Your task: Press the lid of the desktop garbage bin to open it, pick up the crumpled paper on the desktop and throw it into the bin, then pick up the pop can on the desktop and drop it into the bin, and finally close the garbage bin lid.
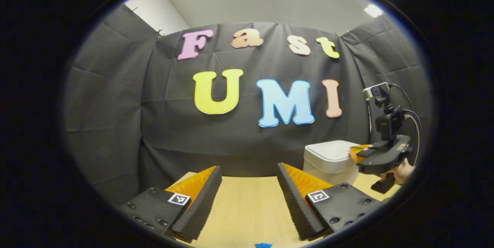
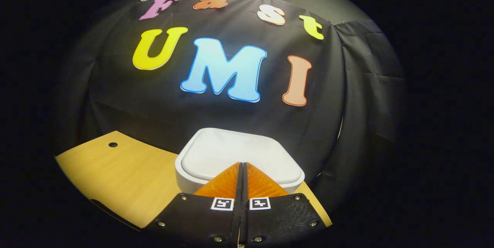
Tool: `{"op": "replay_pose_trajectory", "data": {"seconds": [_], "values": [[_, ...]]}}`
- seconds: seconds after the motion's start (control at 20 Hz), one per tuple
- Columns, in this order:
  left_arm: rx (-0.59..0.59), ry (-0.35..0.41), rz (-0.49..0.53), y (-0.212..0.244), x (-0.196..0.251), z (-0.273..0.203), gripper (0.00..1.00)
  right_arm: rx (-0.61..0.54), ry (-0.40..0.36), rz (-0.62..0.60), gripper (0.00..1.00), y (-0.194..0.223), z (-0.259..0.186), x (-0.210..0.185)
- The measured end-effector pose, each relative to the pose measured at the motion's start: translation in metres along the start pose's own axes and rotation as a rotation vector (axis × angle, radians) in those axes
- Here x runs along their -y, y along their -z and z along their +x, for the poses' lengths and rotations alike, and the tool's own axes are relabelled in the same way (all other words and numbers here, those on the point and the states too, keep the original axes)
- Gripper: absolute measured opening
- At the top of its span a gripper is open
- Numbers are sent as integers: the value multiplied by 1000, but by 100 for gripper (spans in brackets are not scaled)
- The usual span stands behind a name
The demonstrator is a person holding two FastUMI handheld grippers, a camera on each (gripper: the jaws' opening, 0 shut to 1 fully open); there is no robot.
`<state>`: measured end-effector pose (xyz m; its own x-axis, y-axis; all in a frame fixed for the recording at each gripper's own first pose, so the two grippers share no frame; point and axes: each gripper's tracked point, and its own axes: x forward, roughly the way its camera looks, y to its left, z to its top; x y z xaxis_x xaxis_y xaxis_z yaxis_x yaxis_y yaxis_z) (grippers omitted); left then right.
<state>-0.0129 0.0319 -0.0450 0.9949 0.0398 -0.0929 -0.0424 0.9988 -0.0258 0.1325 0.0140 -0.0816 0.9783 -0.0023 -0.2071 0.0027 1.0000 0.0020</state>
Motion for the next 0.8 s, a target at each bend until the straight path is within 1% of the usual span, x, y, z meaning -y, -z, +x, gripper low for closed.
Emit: {"op": "replay_pose_trajectory", "data": {"seconds": [0.05,0.15,0.2,0.25,0.35,0.55,0.6,0.65,0.75,0.8], "values": [[2,-6,-3,-1,-1,-2,94,0,-15,34,0,-3,-2,-3],[3,-12,-7,-1,-4,-3,94,-29,-68,110,0,-2,-5,-10],[1,-12,-7,2,-4,-6,96,-29,-69,127,0,-3,-9,-8],[-4,-11,-7,5,-5,-8,97,-22,-63,130,0,-5,-13,-4],[-21,-9,-9,11,-5,-9,92,2,-47,119,0,-11,-24,2],[-60,0,-28,24,-6,-10,92,16,-46,108,0,-11,-45,4],[-68,2,-30,28,-5,-10,94,18,-48,110,0,-10,-50,4],[-78,6,-31,32,-5,-11,92,19,-48,110,0,-11,-55,5],[-102,13,-30,41,-2,-11,92,21,-46,107,0,-9,-64,6],[-113,15,-27,47,-3,-11,94,23,-51,107,0,-8,-69,4]]}}
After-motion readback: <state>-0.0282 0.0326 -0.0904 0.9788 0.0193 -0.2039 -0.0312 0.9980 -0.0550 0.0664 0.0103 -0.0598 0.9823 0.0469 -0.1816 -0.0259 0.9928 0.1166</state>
